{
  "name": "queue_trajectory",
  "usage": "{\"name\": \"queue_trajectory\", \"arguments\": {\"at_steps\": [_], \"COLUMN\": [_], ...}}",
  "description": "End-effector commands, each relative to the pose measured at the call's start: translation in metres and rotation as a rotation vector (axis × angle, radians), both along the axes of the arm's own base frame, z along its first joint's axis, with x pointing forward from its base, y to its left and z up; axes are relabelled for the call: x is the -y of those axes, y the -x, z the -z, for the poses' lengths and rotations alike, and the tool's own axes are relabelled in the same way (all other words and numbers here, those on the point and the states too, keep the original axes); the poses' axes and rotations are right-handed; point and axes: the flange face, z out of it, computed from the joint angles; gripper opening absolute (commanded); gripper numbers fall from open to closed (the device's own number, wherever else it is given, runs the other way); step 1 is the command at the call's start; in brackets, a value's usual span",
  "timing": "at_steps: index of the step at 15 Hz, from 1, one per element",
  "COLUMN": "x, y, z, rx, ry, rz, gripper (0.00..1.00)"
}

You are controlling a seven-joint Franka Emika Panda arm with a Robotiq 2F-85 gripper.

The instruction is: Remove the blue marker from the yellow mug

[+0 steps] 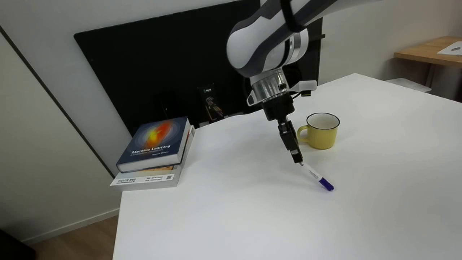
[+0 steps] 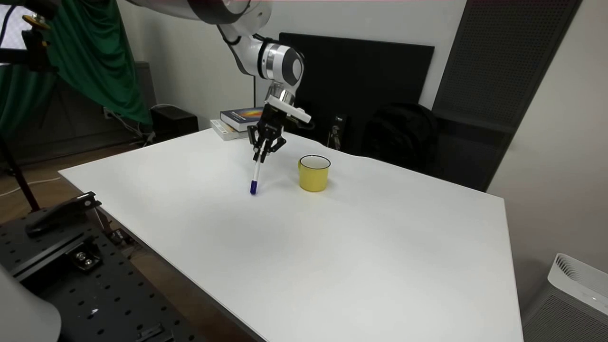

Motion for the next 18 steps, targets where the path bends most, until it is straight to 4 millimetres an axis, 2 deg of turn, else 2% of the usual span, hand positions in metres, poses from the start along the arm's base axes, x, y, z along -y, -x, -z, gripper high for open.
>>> {"name": "queue_trajectory", "arguments": {"at_steps": [1, 5, 8, 11, 18], "x": [0.0, 0.001, 0.001, -0.002, -0.007], "y": [0.008, 0.012, 0.009, 0.0, -0.021], "z": [0.004, 0.013, 0.008, -0.009, -0.07], "rx": [0.033, 0.084, 0.128, 0.183, 0.276], "ry": [0.015, 0.017, 0.018, 0.024, 0.159], "rz": [-0.016, -0.01, -0.012, 0.011, 0.3], "gripper": [0.49, 0.77, 0.97, 1.0, 1.0]}}
